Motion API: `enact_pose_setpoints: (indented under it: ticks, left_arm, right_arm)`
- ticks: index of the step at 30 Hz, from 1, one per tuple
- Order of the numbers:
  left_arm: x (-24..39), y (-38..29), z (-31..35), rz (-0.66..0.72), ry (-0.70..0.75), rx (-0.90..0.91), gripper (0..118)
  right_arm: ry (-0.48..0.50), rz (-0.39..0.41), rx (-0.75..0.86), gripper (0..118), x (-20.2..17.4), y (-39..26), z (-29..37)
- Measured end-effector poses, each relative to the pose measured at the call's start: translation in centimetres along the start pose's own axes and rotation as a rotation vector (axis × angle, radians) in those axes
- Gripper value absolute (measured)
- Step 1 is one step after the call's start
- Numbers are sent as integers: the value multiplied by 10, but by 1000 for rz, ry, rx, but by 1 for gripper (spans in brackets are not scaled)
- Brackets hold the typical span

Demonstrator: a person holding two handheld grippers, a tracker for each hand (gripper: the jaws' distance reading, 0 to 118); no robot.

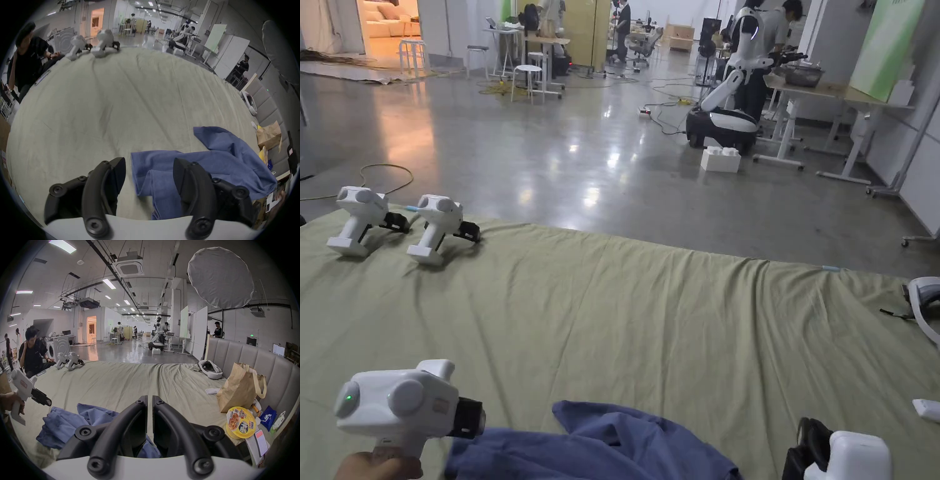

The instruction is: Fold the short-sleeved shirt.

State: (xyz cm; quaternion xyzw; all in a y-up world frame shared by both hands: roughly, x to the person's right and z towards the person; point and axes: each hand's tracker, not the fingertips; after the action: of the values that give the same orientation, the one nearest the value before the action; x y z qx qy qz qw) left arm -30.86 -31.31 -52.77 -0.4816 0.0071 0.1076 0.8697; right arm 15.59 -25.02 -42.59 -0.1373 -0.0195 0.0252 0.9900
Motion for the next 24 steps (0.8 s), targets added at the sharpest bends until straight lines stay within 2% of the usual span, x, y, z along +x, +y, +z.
enact_pose_setpoints:
  ticks: [6, 10, 11, 12, 15, 17, 20, 22, 24]
  left_arm:
    - [-1, 0, -45, -28, 90, -154, 71]
    - [10, -3, -50, -78, 138, -94, 69]
    - [15, -3, -49, -87, 144, -91, 63]
    - [18, -4, -48, -92, 142, -78, 52]
    - [21, -2, -47, -96, 129, -60, 14]
    - [21, -2, -44, -76, 112, -52, 8]
    - [16, -2, -33, -60, 91, -18, 7]
    - [15, -3, -22, -75, 73, 22, 6]
    - [16, -5, -6, -84, 42, 61, 6]
  right_arm:
    - [-20, 1, -40, 8, 9, -10, -4]
    - [-28, 4, -72, 8, 17, -16, -6]
    - [-29, 4, -82, 8, 19, -18, -7]
    - [-31, 4, -94, 8, 21, -19, -9]
    - [-41, 1, -150, 8, 28, -23, -16]
    - [-33, -10, -228, 11, 34, -25, -26]
    - [-6, -38, -385, 32, 41, -34, -47]
    - [22, -72, -510, 59, 45, -45, -64]
    - [66, -109, -626, 64, 46, -60, -82]
